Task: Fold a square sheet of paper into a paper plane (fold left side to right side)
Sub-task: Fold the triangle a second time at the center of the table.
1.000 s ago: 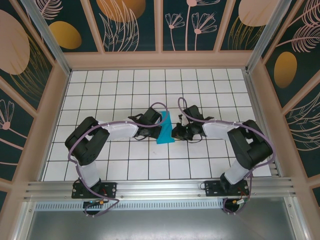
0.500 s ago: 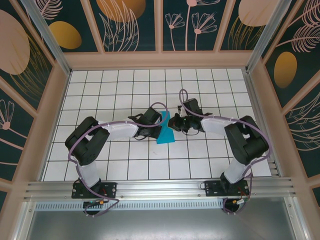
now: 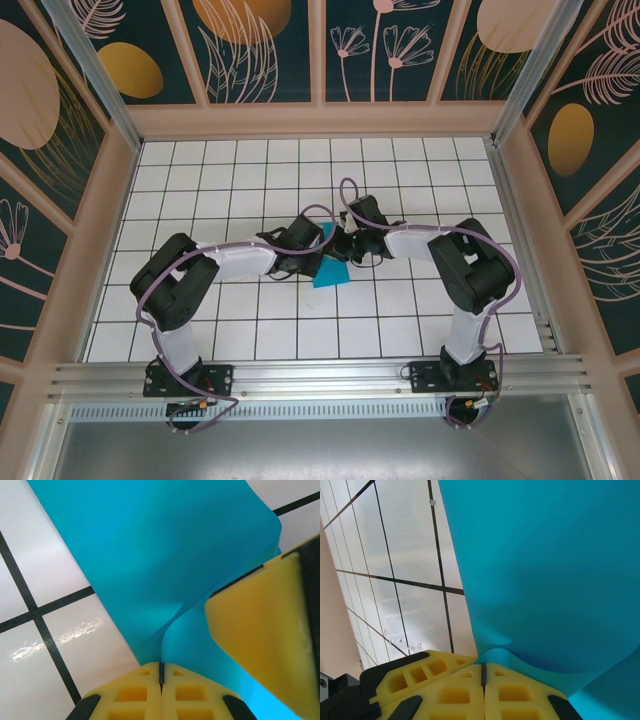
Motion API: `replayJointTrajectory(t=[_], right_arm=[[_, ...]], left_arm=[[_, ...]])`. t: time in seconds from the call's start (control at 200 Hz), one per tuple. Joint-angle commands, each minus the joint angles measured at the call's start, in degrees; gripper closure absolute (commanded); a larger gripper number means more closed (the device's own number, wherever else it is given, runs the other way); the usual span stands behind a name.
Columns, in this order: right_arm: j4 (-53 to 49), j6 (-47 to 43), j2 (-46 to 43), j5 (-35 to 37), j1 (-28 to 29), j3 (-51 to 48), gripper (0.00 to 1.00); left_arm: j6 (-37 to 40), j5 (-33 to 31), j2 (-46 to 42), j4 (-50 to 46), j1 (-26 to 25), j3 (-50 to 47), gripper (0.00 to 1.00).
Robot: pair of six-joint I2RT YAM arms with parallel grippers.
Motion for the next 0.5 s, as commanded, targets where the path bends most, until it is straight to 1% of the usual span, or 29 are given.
replayJointTrajectory(t=[0.0,0.495], right_arm=[[-1.88,-1.35,0.75,1.88,0.33,-0.2,0.93],[-5.25,-4.23,0.9,5.47,0.25,-1.65,0.93]], left_arm=[[0.18,0.51,1.96,-0.26,0.39,-1.26,0.96],[-0.07,-0.12,2.41,-0.42,0.39,-1.25,0.96]])
